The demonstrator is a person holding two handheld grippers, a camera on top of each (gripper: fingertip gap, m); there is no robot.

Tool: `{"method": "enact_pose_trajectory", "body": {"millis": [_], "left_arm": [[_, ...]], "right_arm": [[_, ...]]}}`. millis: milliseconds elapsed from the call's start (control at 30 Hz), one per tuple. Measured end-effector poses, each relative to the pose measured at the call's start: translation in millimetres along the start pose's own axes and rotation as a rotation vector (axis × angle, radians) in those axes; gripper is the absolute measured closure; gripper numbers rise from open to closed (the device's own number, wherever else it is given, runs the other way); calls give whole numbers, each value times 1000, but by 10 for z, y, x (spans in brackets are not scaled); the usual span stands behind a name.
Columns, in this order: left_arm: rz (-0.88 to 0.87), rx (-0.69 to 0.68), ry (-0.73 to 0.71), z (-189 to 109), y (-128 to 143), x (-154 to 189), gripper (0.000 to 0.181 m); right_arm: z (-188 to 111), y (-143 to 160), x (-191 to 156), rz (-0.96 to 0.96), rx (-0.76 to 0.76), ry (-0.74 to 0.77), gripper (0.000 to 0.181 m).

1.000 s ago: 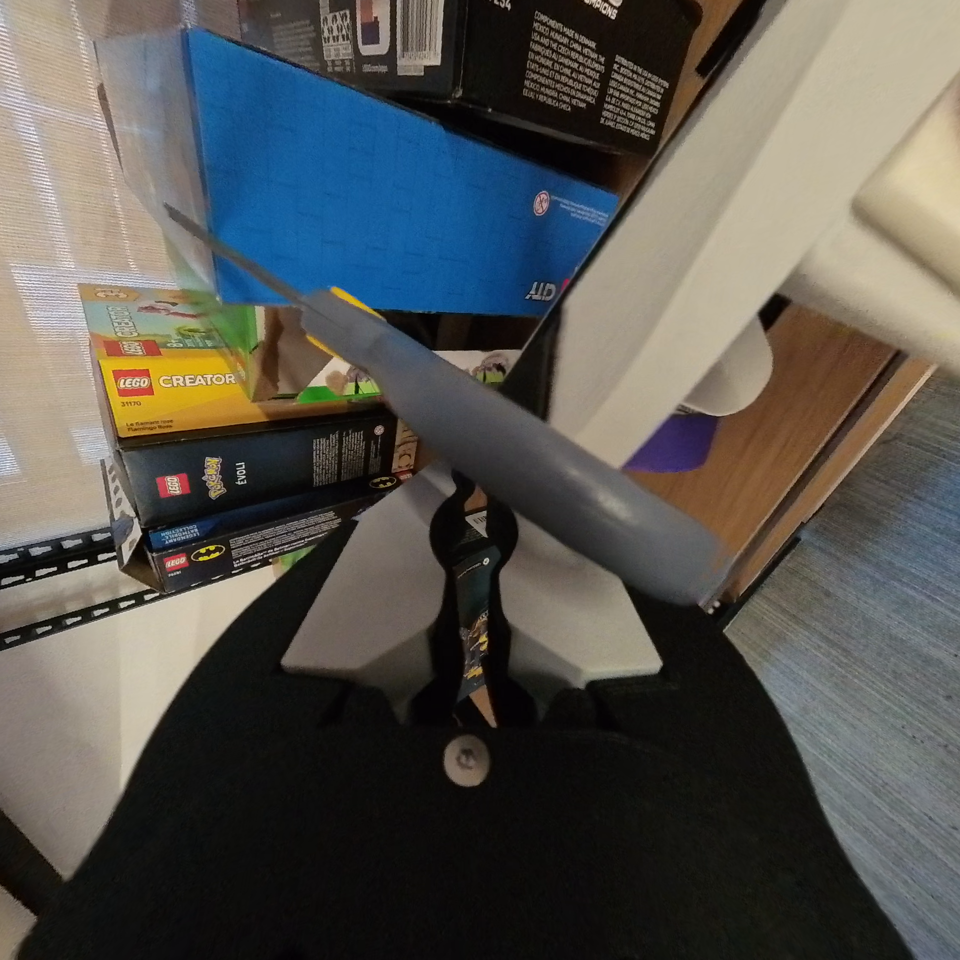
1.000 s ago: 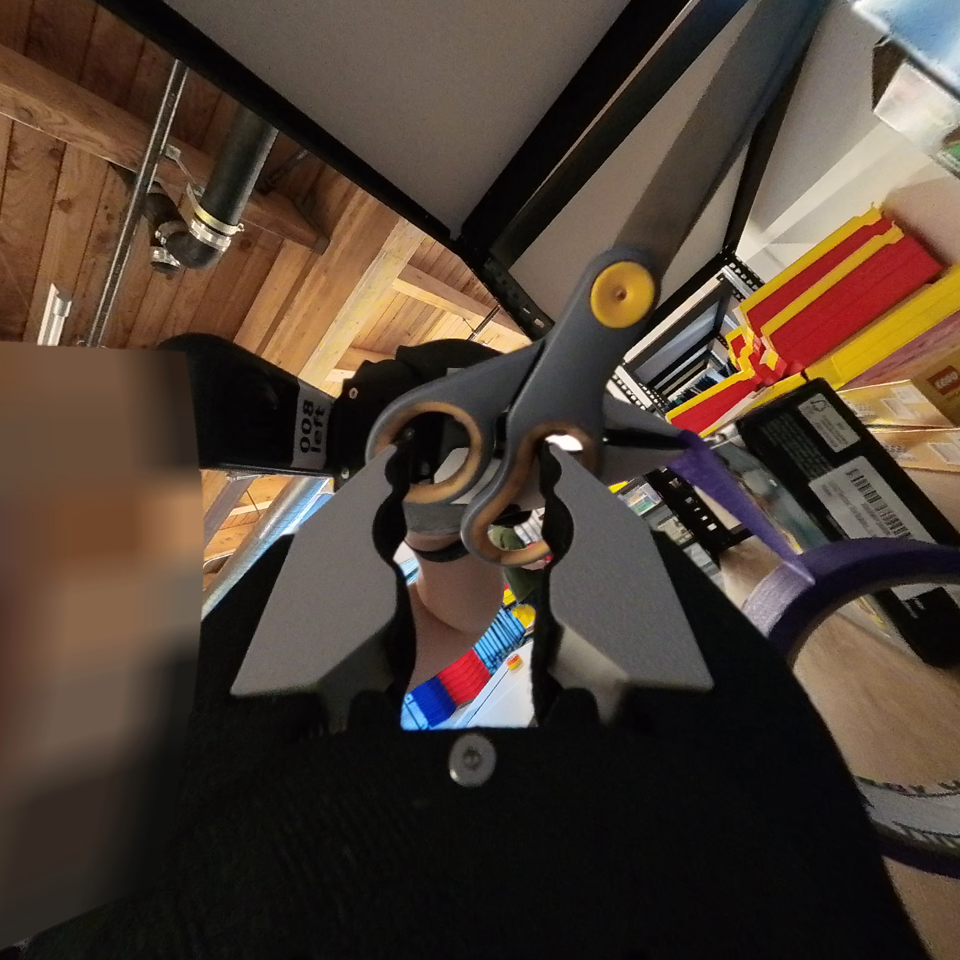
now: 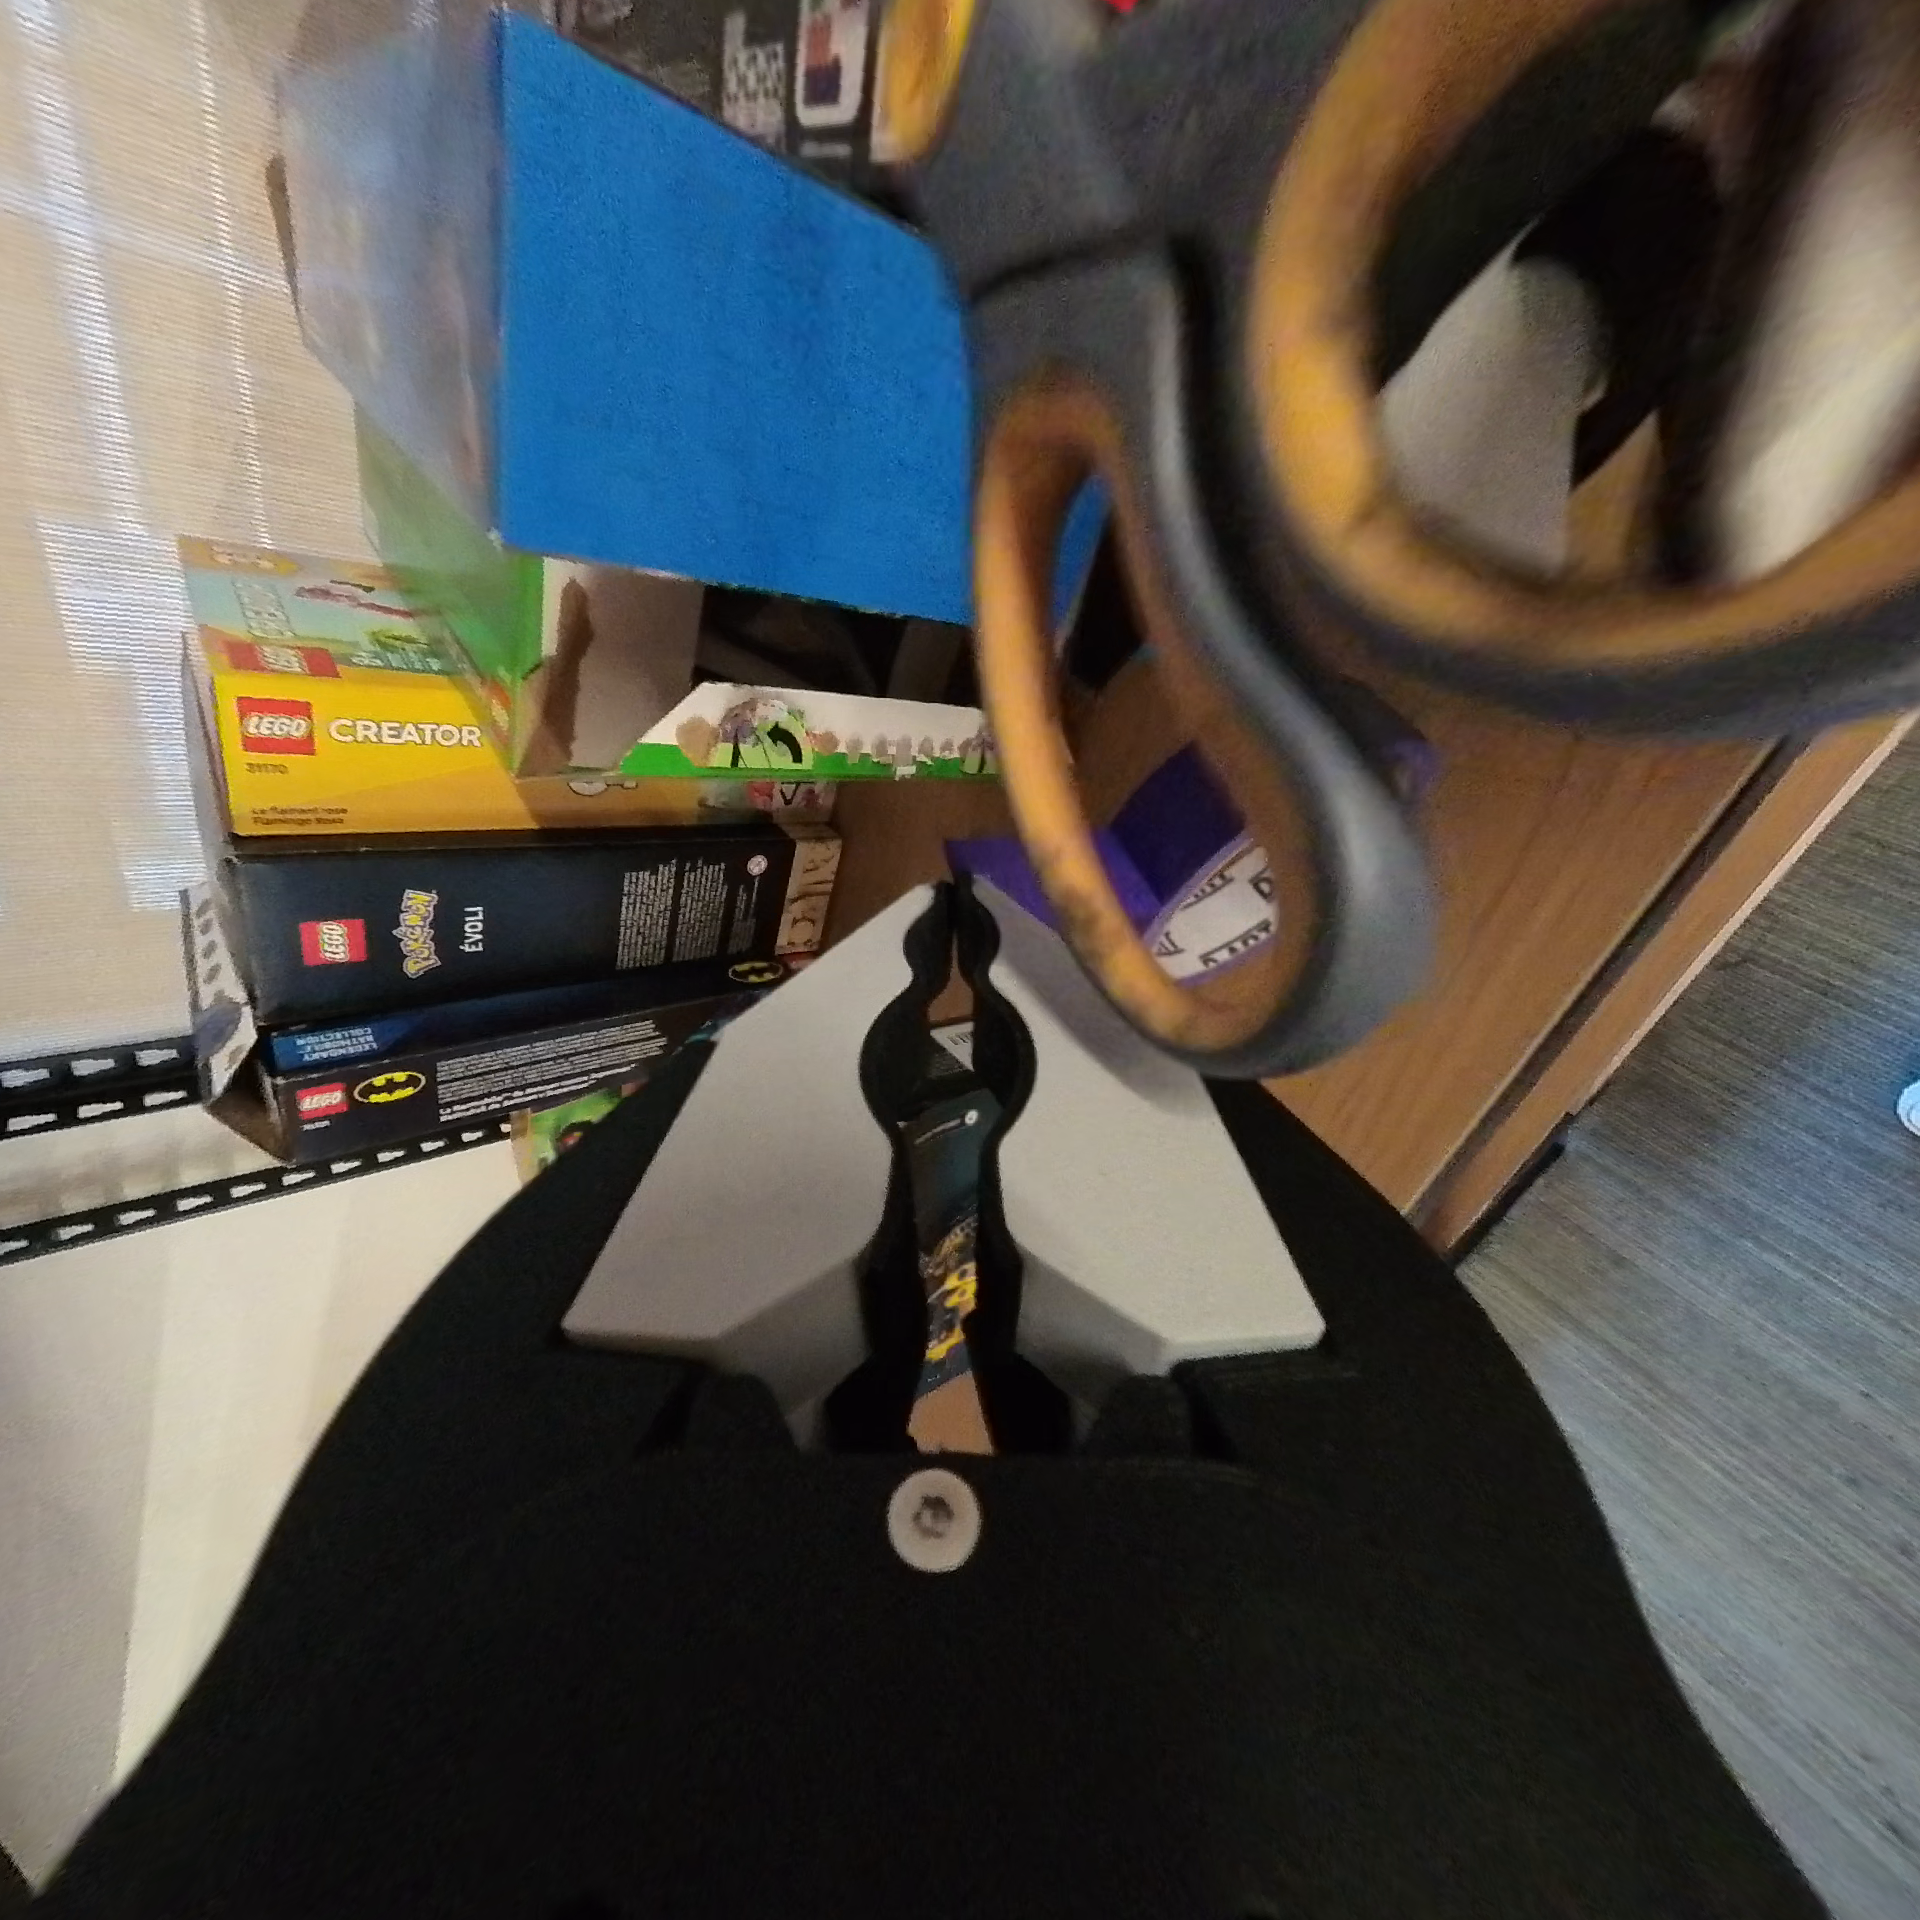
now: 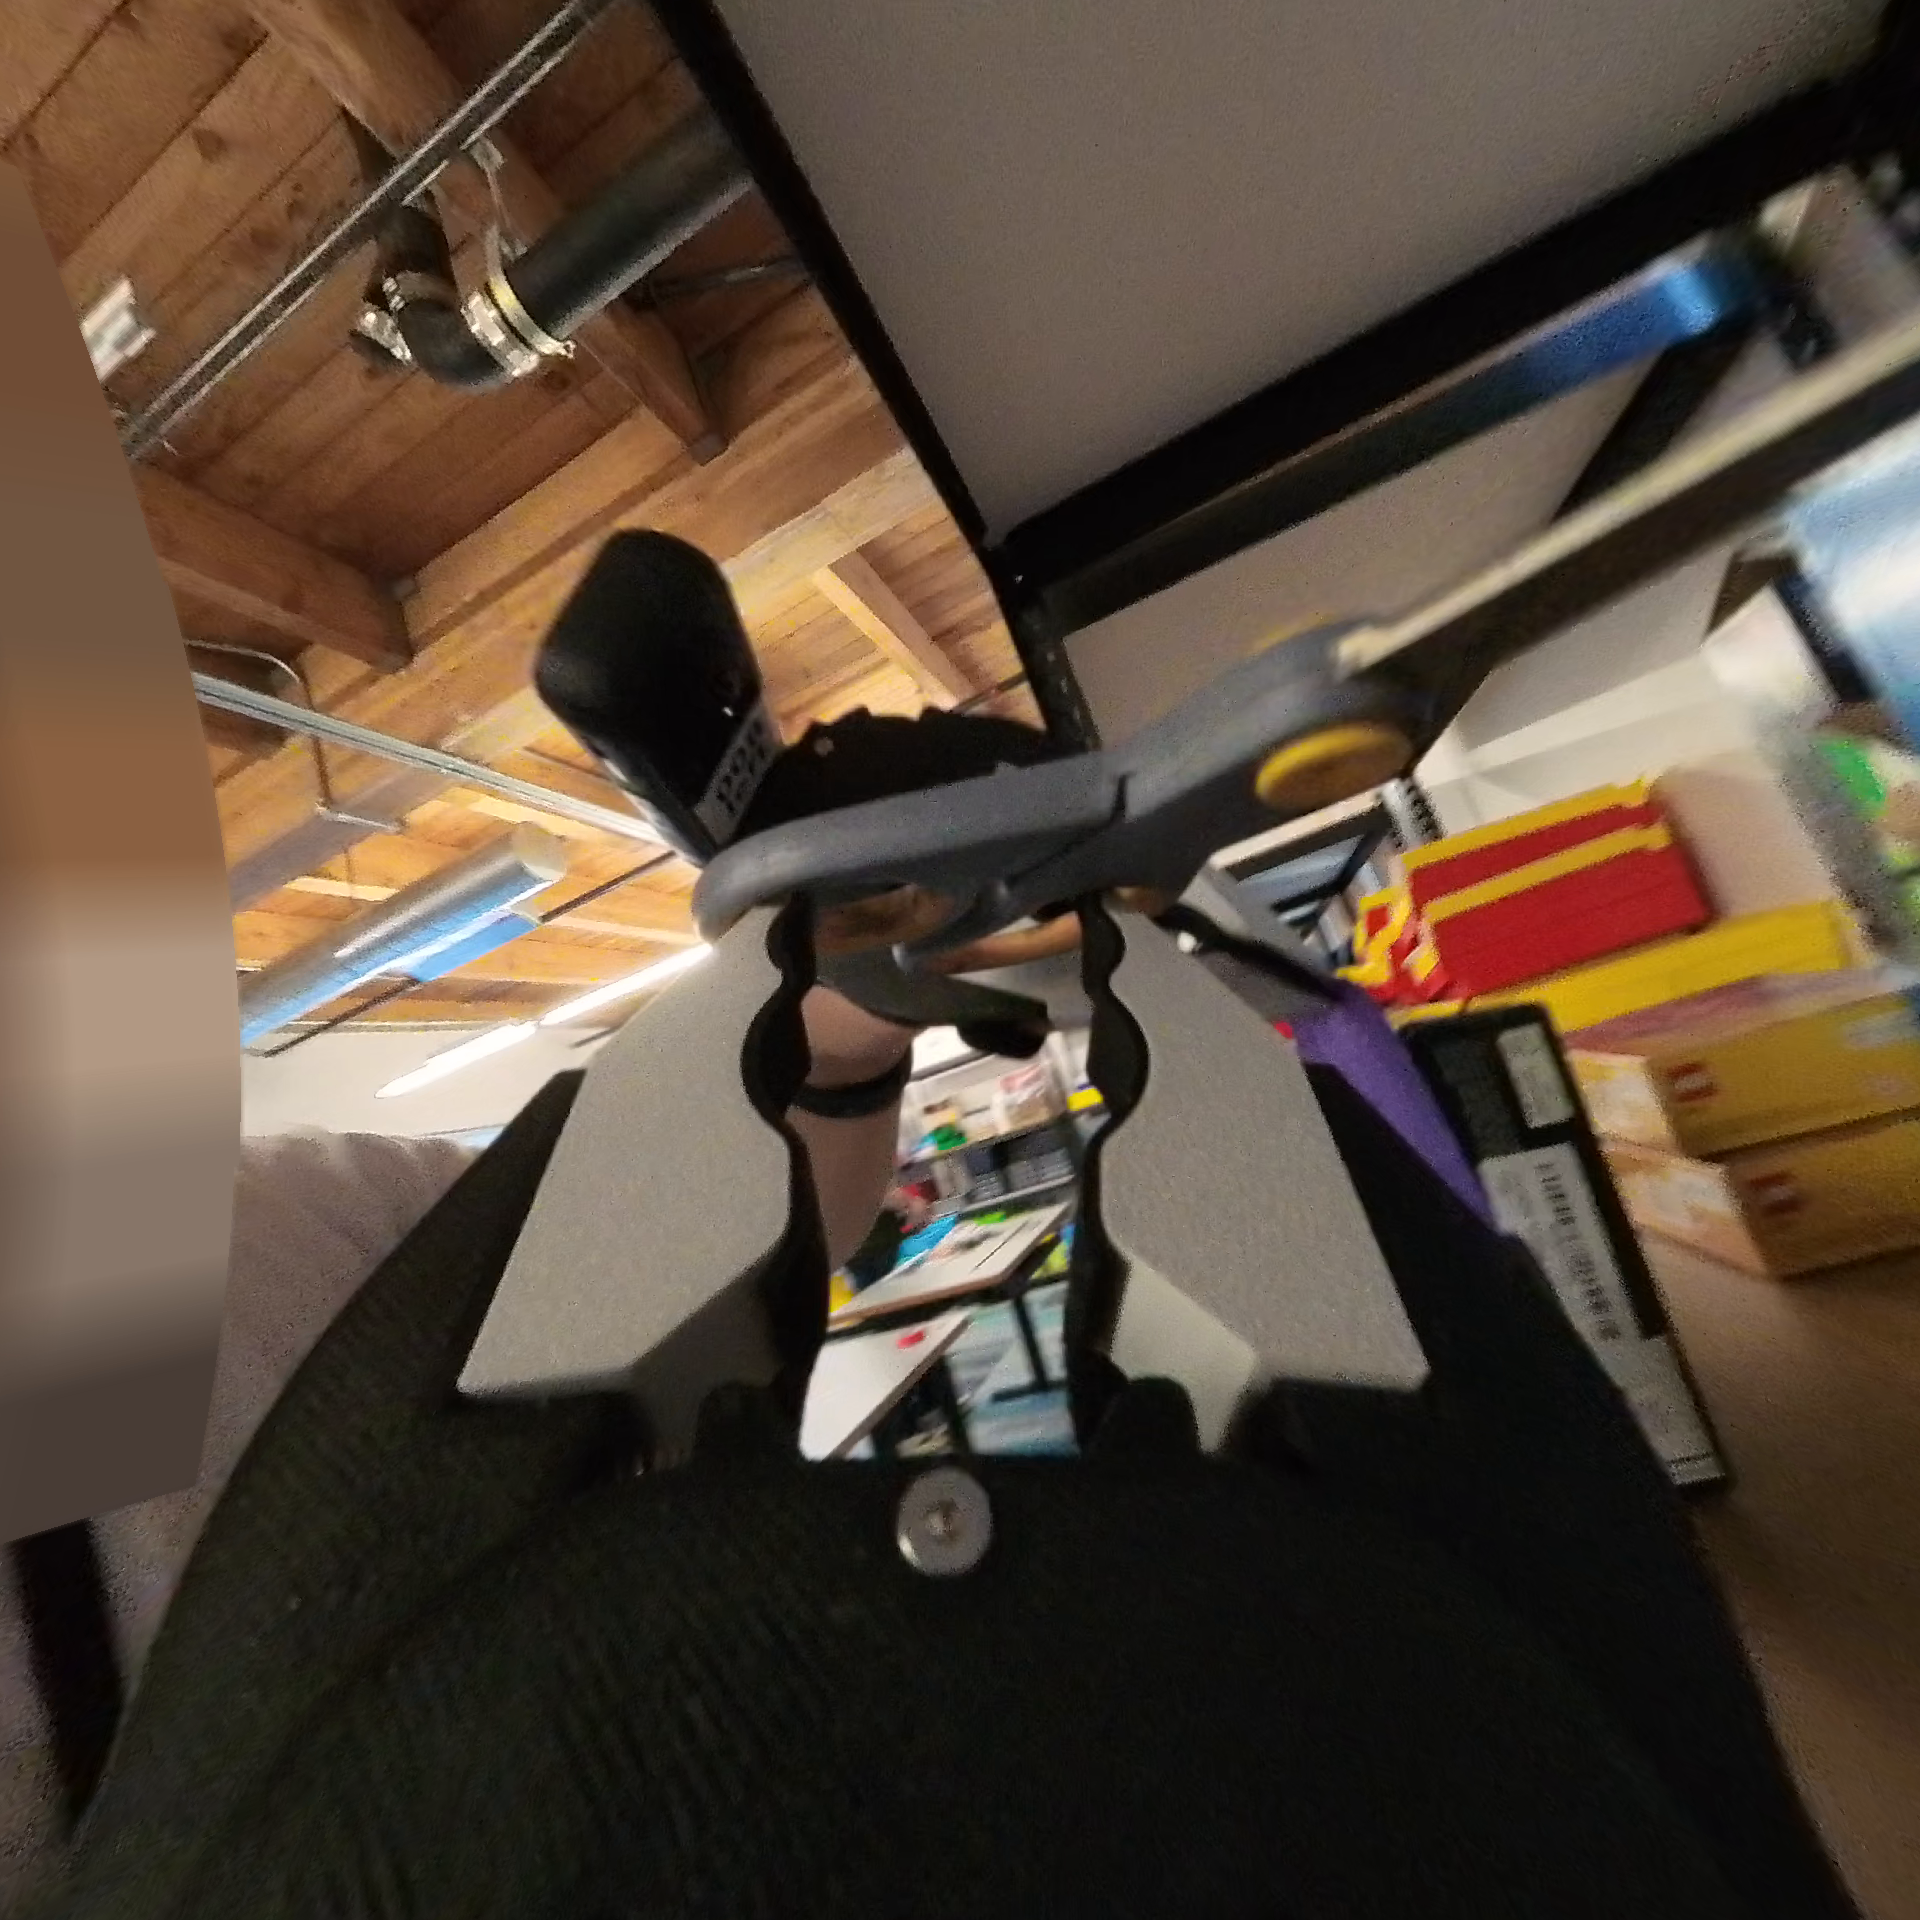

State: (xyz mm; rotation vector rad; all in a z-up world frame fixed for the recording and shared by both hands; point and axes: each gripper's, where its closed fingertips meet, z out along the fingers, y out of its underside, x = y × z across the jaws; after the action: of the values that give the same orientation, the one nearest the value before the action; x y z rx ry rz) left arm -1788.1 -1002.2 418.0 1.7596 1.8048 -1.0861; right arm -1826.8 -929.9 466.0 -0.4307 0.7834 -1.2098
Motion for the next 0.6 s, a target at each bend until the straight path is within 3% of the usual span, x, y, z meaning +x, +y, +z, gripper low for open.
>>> {"method": "enact_pose_trajectory", "body": {"millis": [200, 300, 500, 600], "left_arm": [[-8, -3, 16, 49, 65, 28, 181], [-13, 9, 17, 41, 61, 16, 181], [-49, 48, 64, 52, 35, 58, 181], [-52, 59, 80, 73, 17, 95, 181]], "right_arm": [[-131, -60, 205, -188, -51, 171, 137], [-153, 63, 289, -302, -193, 261, 138], [-158, 229, 363, -539, -407, 353, 137], [-76, 169, 287, -522, -378, 323, 137]]}}
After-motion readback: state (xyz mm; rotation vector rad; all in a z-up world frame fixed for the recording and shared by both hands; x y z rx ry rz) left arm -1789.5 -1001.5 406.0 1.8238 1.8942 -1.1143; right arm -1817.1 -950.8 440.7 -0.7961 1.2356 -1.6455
